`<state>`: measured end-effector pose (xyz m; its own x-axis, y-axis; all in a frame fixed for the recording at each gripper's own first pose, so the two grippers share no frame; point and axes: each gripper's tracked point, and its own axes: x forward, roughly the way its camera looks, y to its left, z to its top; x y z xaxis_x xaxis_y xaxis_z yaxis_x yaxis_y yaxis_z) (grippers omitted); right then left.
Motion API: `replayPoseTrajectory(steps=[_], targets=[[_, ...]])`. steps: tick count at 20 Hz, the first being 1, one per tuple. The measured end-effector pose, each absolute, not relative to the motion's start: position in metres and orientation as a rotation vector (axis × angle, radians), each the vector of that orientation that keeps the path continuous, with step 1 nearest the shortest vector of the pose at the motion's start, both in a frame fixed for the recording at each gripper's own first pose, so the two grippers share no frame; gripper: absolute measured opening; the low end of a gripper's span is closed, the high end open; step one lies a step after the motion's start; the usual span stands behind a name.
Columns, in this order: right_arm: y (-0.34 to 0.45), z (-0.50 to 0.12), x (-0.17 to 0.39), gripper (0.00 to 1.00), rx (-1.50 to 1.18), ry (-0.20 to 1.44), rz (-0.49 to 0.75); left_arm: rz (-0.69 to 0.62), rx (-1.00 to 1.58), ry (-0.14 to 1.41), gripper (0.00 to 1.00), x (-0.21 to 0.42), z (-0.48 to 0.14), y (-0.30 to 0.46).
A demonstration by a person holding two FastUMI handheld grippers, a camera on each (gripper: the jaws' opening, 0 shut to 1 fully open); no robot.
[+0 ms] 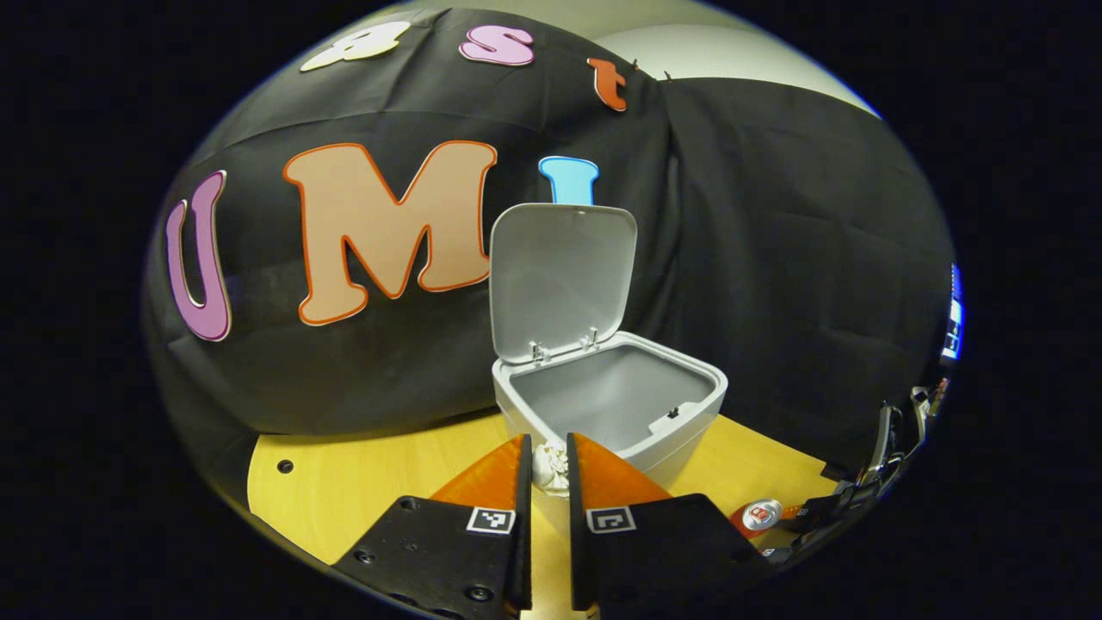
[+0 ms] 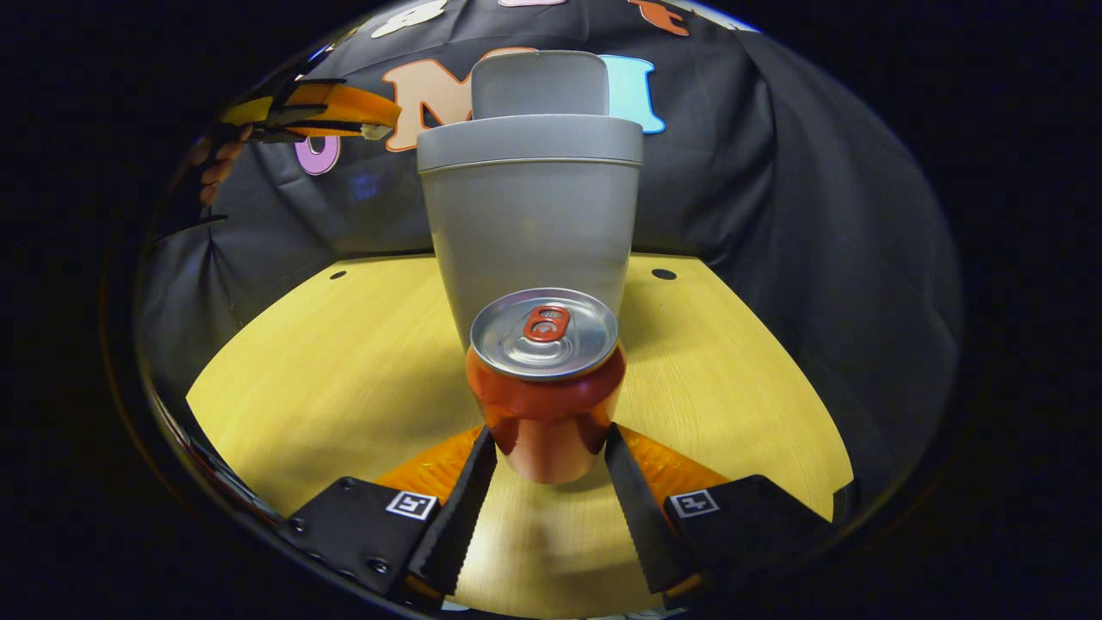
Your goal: Press the lid of the desktop garbage bin to open it, pick up the crumpled paper on the desktop and throw it into the bin, then pick up the pop can on the desktop and drop it into the bin, and finally close the garbage bin lid.
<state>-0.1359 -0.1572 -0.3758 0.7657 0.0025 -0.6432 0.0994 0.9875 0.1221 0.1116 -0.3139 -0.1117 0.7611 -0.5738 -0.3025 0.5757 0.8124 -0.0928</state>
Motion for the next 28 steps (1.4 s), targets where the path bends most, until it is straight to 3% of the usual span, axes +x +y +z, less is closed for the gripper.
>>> replayPoseTrajectory(steps=[19,24,25,28], targets=[[-0.187,-0.382,-0.148,0.83,0.18,0.721,-0.146,-0.732,-0.006,0.318,0.16,0.129,-0.12,-0.377],[-0.196,-0.36,-0.142,0.82,0.194,0.682,-0.16,-0.74,0.014,0.331,0.33,0.126,-0.131,-0.381],[-0.197,-0.355,-0.138,0.82,0.192,0.671,-0.162,-0.749,0.008,0.333,0.31,0.126,-0.132,-0.383],[-0.203,-0.335,-0.12,0.83,0.194,0.634,-0.161,-0.747,0.013,0.332,0.57,0.126,-0.133,-0.38]])
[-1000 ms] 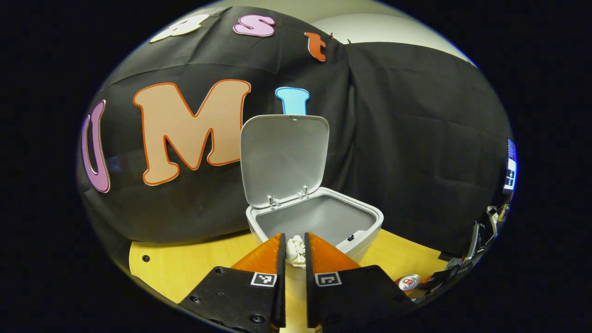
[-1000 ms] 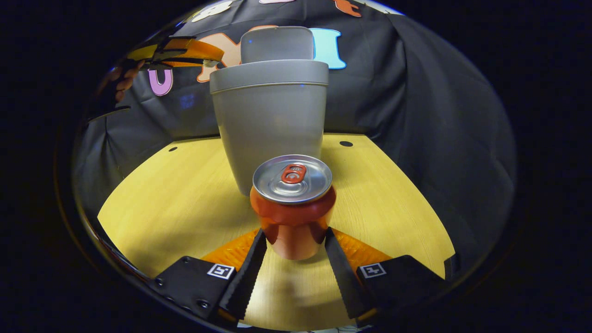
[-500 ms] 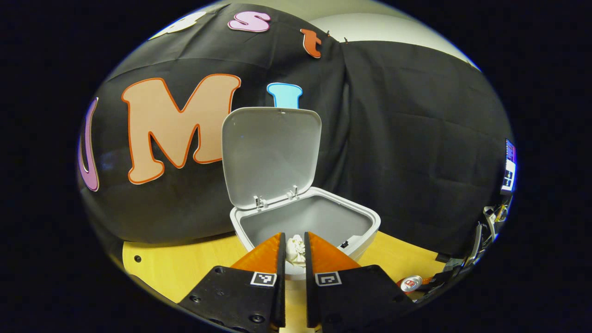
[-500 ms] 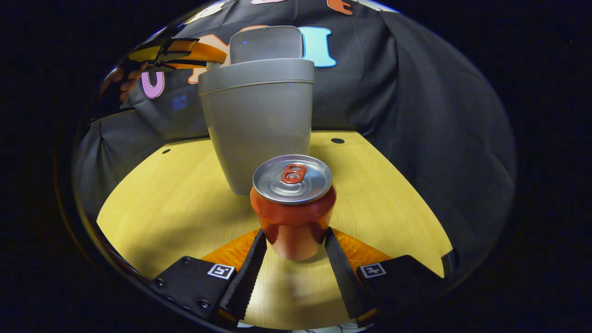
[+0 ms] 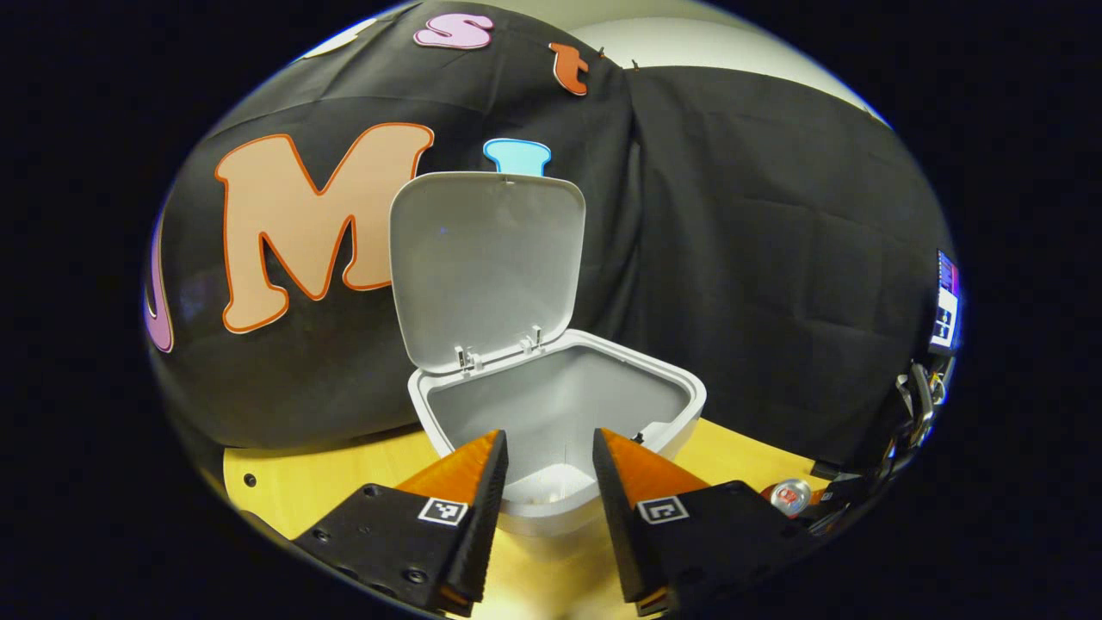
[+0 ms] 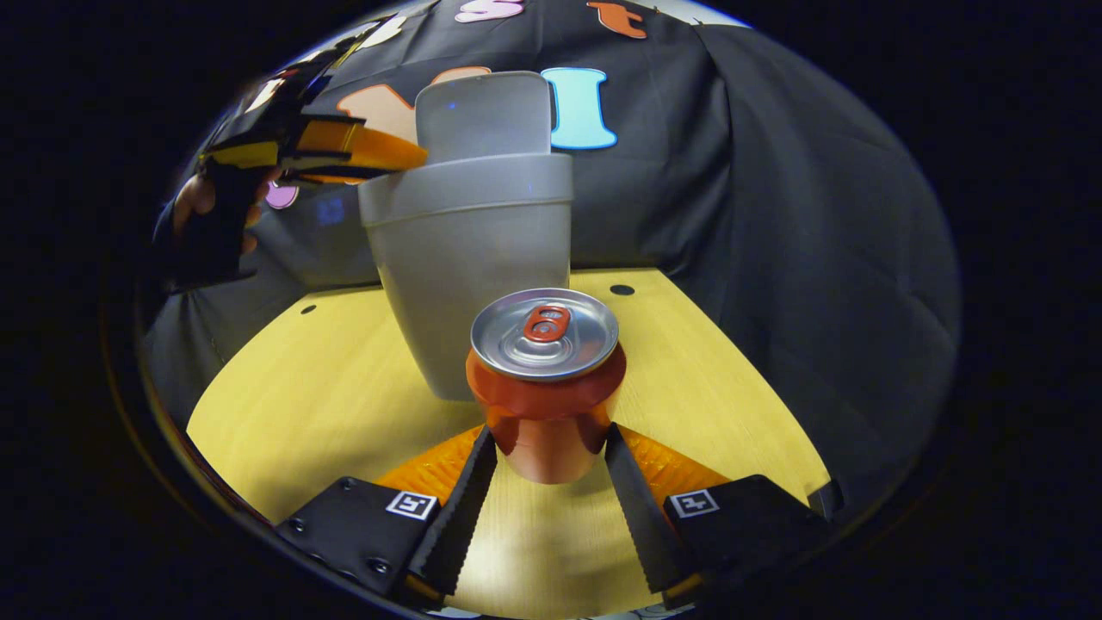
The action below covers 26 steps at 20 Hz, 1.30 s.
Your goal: Press the lid of the desktop garbage bin to open it, pick up the crumpled paper on the desktop and throw it into the bin, then pick up the pop can on the desktop and drop it into the bin, and finally close the garbage bin lid.
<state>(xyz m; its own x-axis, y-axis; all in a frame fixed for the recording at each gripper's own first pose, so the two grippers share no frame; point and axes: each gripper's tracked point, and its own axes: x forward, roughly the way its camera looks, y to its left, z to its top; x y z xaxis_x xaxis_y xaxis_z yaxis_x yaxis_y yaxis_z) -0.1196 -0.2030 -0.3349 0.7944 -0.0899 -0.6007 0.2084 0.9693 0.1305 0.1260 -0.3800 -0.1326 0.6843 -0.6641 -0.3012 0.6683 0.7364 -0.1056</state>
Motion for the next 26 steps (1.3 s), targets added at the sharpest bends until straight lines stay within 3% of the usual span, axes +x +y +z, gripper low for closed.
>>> replayPoseTrajectory(steps=[7,26], targets=[[-0.22,-0.268,-0.084,0.82,0.156,0.521,-0.146,-0.706,0.0,0.32,0.85,0.118,-0.129,-0.355],[-0.237,-0.134,0.005,0.8,0.088,0.351,-0.078,-0.493,-0.004,0.346,0.92,0.097,-0.151,-0.24]])
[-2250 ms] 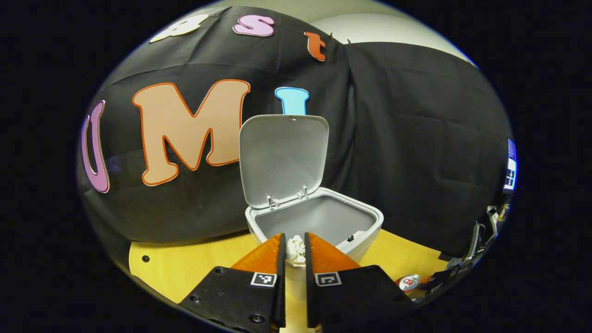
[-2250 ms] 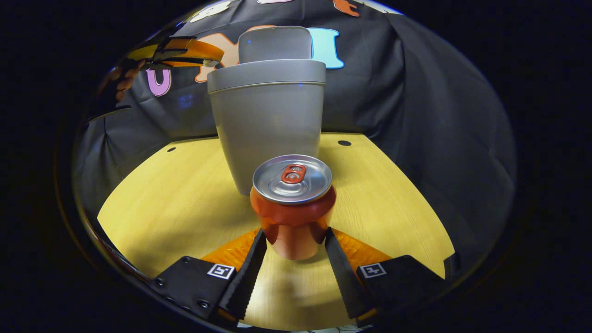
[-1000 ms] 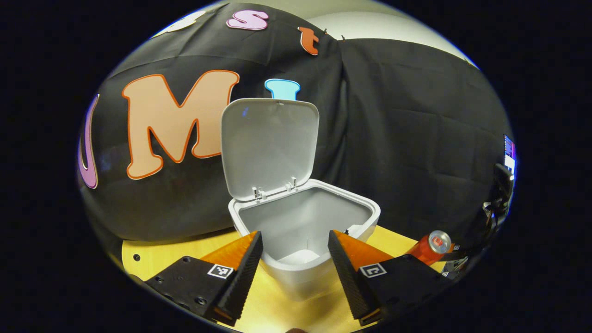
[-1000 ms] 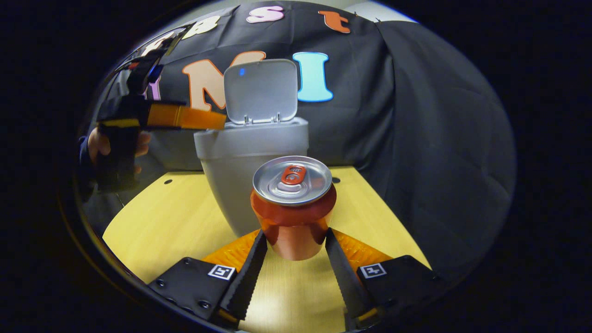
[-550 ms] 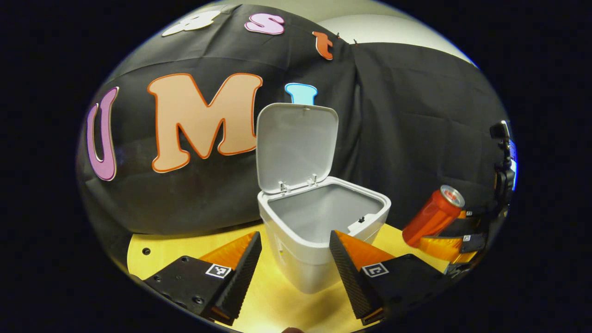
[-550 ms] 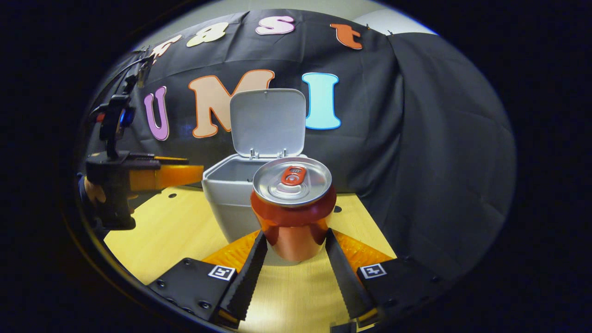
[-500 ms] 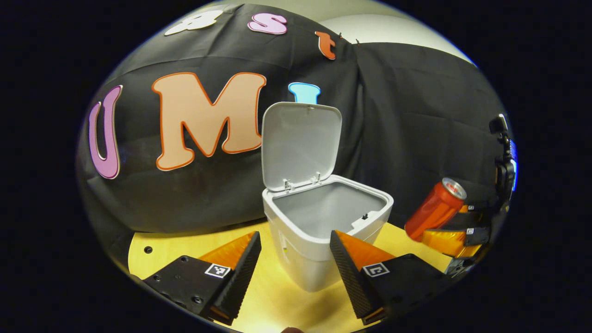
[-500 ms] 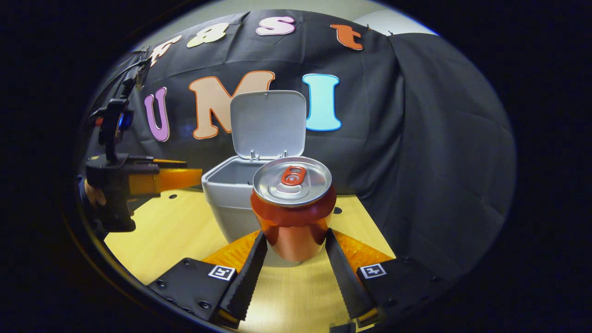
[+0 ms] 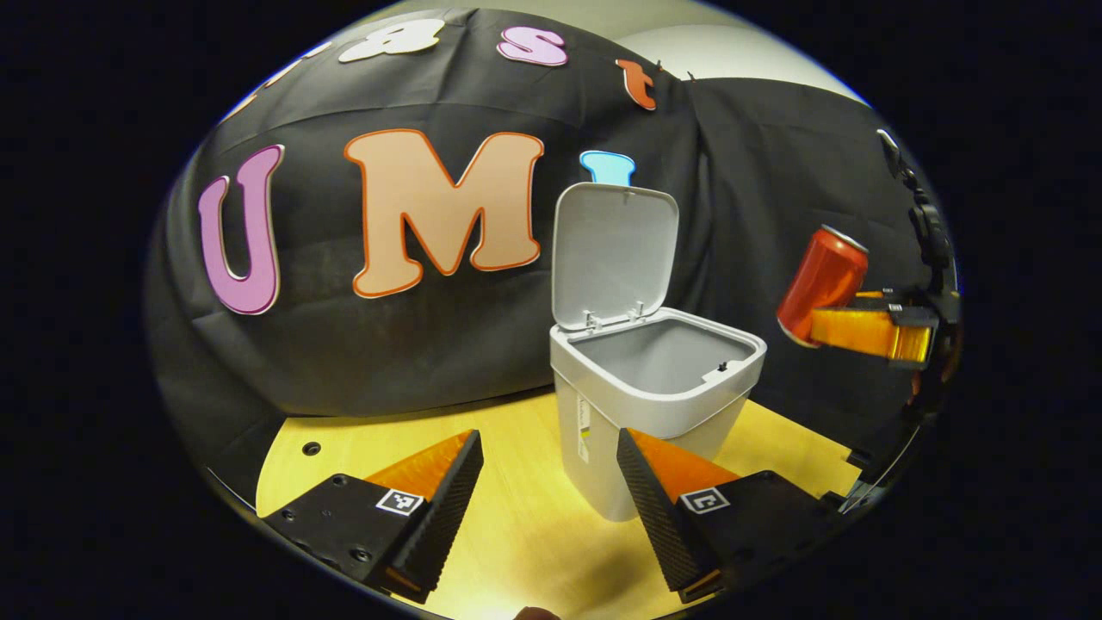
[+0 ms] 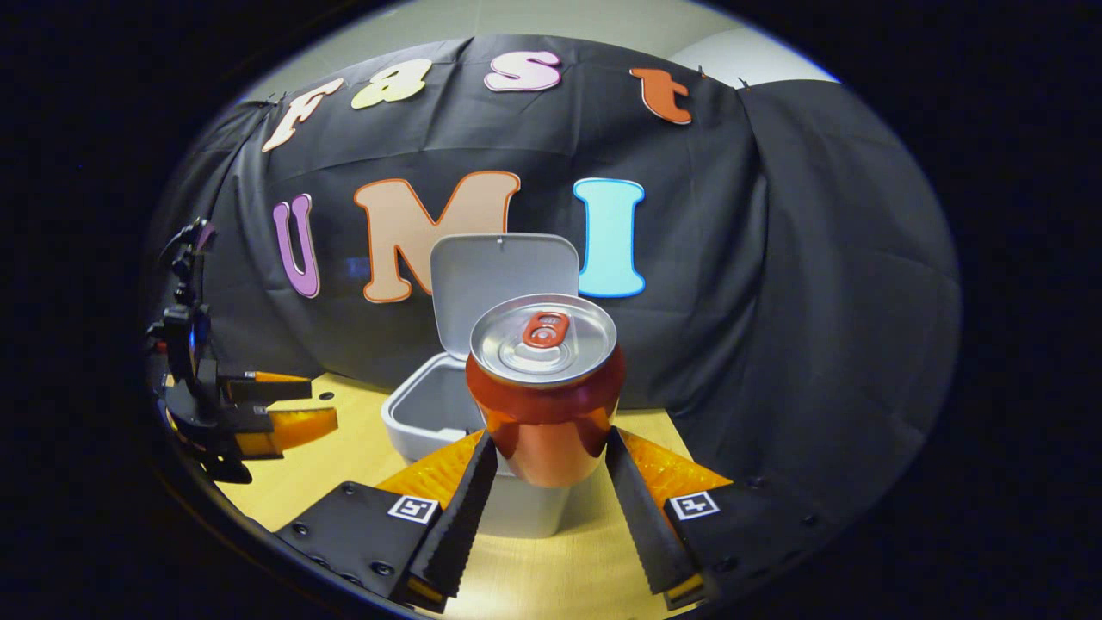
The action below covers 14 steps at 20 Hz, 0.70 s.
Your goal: Press the lid of the desktop garbage bin to open it, pick up the crumpled paper on the desktop and throw it into the bin, then pick up the pop can on the desktop and drop it into the bin, and finally close the garbage bin lid.
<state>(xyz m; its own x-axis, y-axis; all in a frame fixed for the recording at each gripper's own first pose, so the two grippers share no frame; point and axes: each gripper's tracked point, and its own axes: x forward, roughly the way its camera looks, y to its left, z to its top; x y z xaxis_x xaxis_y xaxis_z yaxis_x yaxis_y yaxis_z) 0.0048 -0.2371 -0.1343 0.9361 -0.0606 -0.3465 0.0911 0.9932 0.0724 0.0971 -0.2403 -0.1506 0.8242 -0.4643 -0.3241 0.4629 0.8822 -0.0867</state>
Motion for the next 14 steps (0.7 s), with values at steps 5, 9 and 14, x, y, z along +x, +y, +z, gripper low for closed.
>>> replayPoseTrajectory(steps=[5,9,14], targets=[[-0.233,-0.126,0.035,0.82,0.084,0.334,-0.048,-0.41,-0.02,0.358,0.92,0.093,-0.158,-0.205],[-0.227,-0.136,0.055,0.8,0.087,0.353,-0.024,-0.337,-0.022,0.362,0.92,0.09,-0.163,-0.176],[-0.221,-0.159,0.07,0.82,0.067,0.408,0.0,-0.264,-0.022,0.378,0.92,0.085,-0.169,-0.148]])
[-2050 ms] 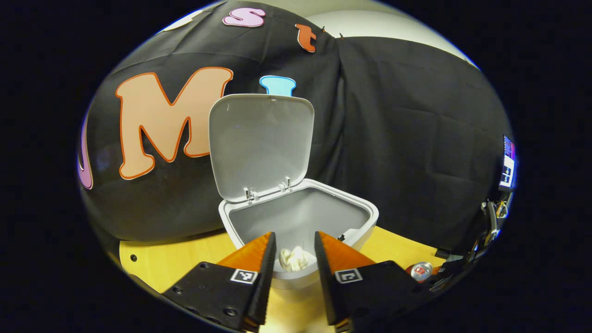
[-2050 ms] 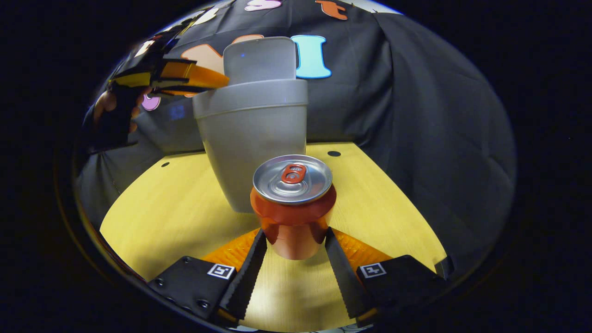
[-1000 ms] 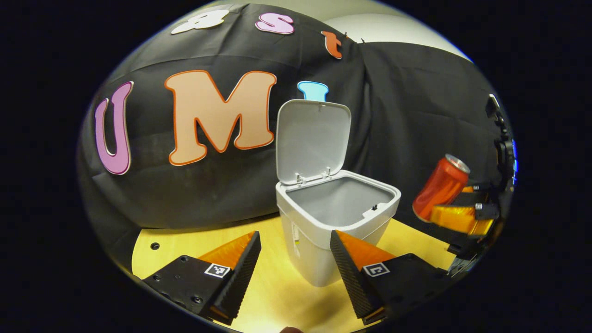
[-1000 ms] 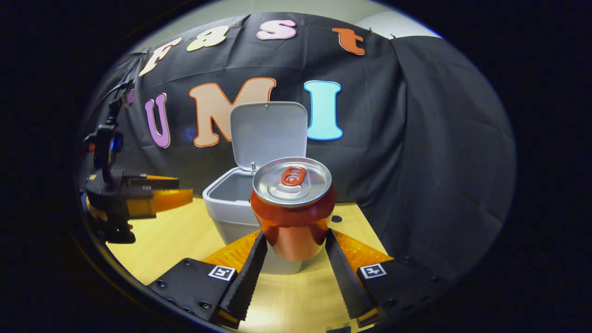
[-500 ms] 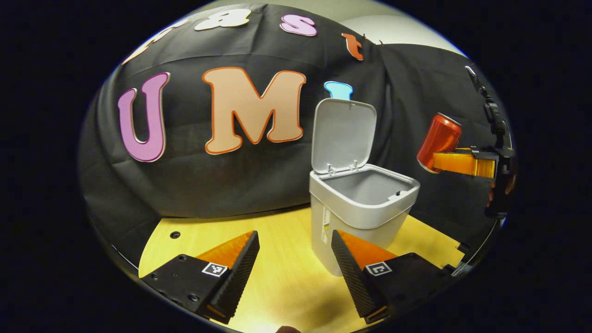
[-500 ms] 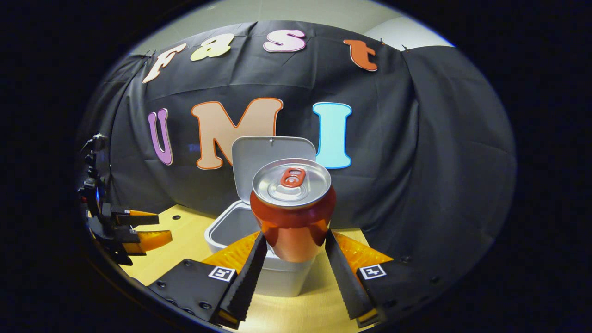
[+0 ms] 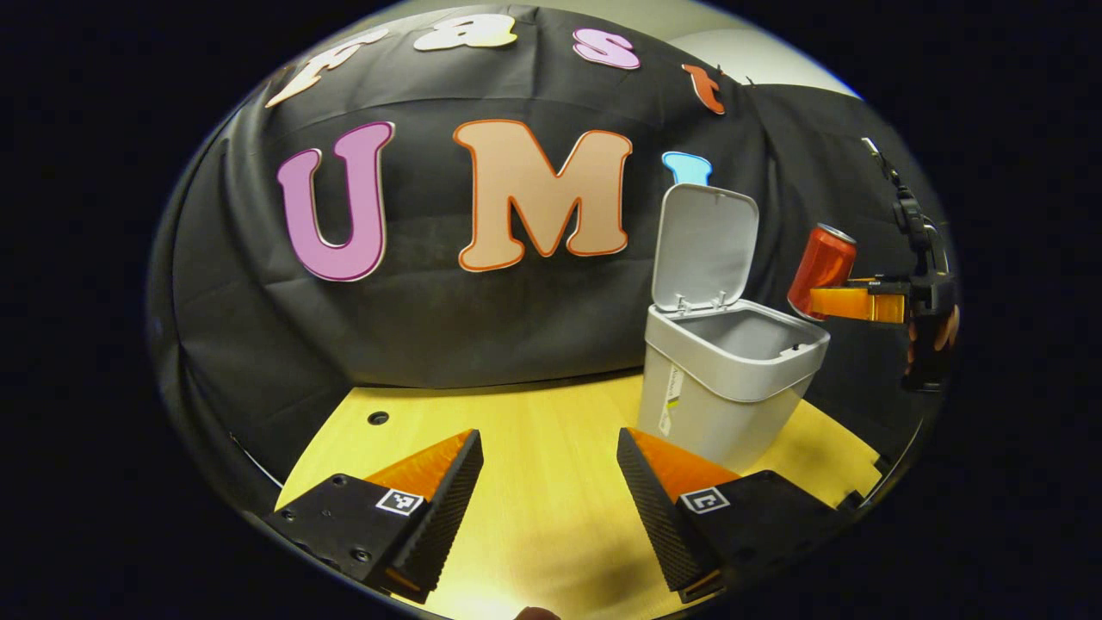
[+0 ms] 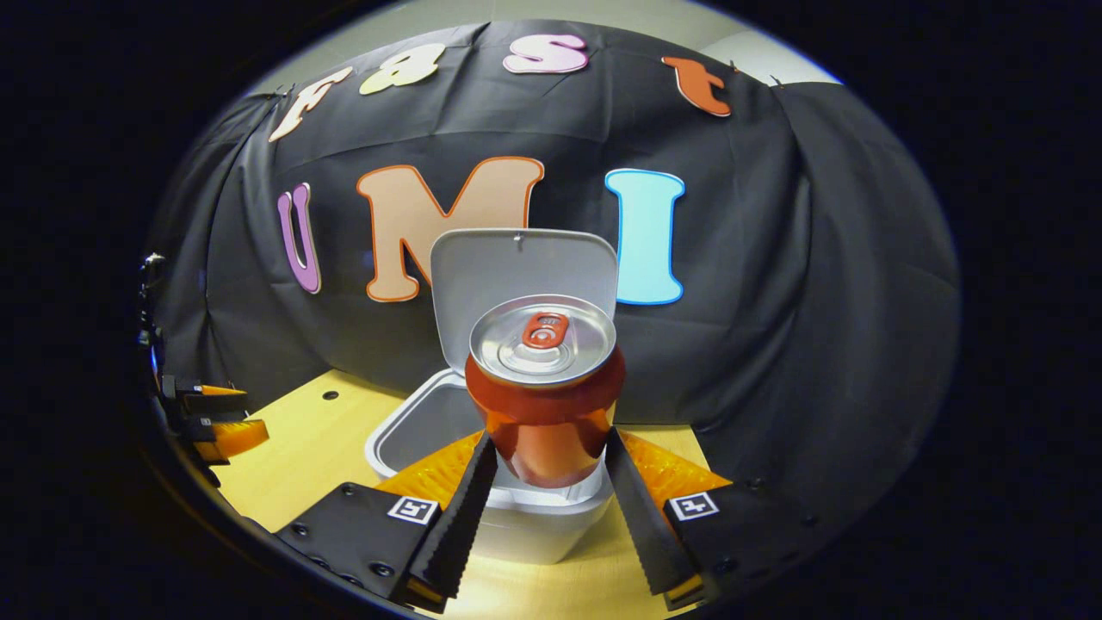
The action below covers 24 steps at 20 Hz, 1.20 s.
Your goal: Press the lid of the desktop garbage bin to open it, pick up the crumpled paper on the desktop and throw it into the bin, then pick up the pop can on the desktop and drop it into the bin, and finally close the garbage bin lid.
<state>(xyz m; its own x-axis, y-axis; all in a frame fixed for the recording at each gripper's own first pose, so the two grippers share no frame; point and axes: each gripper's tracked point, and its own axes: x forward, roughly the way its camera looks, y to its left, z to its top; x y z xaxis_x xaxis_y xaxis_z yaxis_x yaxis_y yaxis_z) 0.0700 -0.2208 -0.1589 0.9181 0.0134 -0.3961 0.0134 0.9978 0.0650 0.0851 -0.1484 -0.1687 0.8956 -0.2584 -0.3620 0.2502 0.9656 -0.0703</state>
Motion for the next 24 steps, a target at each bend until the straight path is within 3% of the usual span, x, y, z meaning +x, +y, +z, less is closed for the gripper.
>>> replayPoseTrajectory(steps=[19,22,24], targets=[[-0.223,-0.198,0.071,0.84,0.049,0.525,-0.012,-0.197,-0.034,0.391,0.92,0.071,-0.17,-0.126],[-0.222,-0.193,0.072,0.89,0.061,0.509,-0.016,-0.195,-0.034,0.385,0.92,0.069,-0.168,-0.124],[-0.223,-0.188,0.071,0.99,0.062,0.498,-0.02,-0.192,-0.036,0.383,0.92,0.068,-0.169,-0.121]])
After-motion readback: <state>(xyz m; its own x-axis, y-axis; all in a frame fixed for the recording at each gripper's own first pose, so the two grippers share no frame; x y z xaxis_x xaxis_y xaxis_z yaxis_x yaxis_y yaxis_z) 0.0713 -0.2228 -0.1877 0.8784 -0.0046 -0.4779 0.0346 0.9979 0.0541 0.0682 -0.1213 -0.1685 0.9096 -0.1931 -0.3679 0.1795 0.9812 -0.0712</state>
